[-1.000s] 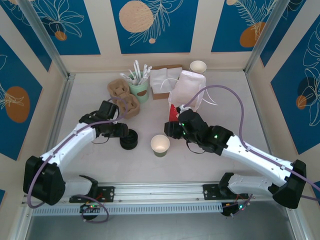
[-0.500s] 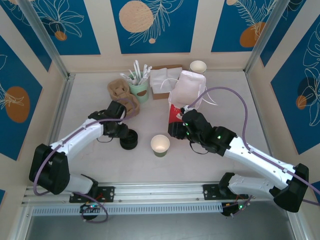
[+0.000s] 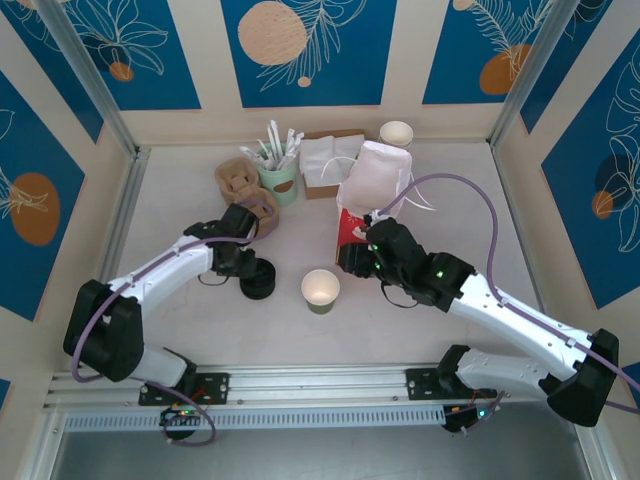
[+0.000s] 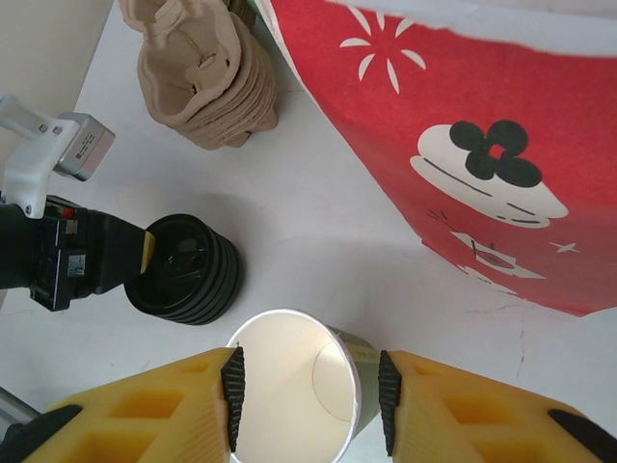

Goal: Pack the takeout coffee

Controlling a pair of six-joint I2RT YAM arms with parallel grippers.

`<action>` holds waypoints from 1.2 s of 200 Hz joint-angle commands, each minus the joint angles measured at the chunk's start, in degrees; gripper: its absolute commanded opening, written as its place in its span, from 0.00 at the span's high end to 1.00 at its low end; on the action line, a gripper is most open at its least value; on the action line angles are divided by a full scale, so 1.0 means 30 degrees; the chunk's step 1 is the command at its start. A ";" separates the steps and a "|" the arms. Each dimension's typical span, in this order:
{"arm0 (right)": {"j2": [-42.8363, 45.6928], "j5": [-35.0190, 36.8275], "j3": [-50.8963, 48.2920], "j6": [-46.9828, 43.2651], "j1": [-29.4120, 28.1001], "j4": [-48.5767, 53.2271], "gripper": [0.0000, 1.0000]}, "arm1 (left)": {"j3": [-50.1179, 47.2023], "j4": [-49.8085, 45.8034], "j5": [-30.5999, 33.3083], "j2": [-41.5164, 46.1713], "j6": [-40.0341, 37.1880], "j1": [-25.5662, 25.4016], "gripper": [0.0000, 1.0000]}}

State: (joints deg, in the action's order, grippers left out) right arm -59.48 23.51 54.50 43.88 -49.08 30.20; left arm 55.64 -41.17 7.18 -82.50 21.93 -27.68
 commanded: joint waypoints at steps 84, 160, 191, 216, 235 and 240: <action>0.0814 -0.0204 -0.0211 -0.0007 0.0283 0.0515 0.57 | 0.0890 -0.0479 0.0884 -0.0186 -0.0214 -0.0605 0.85; 0.0860 -0.1104 0.0173 0.0347 0.0364 0.0255 0.57 | 0.1630 -0.1230 0.1464 0.0808 -0.0225 -0.0955 0.87; 0.0519 -0.1680 0.0709 0.0801 0.0125 0.0090 0.57 | 0.2127 -0.1638 0.1562 0.1953 -0.0225 -0.1197 0.87; 0.0106 -0.2205 0.1245 0.1171 -0.0451 -0.0335 0.57 | 0.2608 -0.2029 0.1460 0.2864 -0.0222 -0.1378 0.87; -0.0404 -0.2378 0.1854 0.1339 -0.0968 -0.0483 0.56 | 0.3002 -0.2357 0.1343 0.3475 -0.0177 -0.1539 0.87; -0.0541 -0.2428 0.2042 0.1381 -0.1088 -0.0507 0.57 | 0.3107 -0.2430 0.1291 0.3680 -0.0163 -0.1614 0.87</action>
State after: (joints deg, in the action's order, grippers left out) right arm -59.68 18.39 57.01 46.37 -50.61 30.50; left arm 62.28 -45.52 10.81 -74.30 21.96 -31.31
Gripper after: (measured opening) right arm 0.435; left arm 0.133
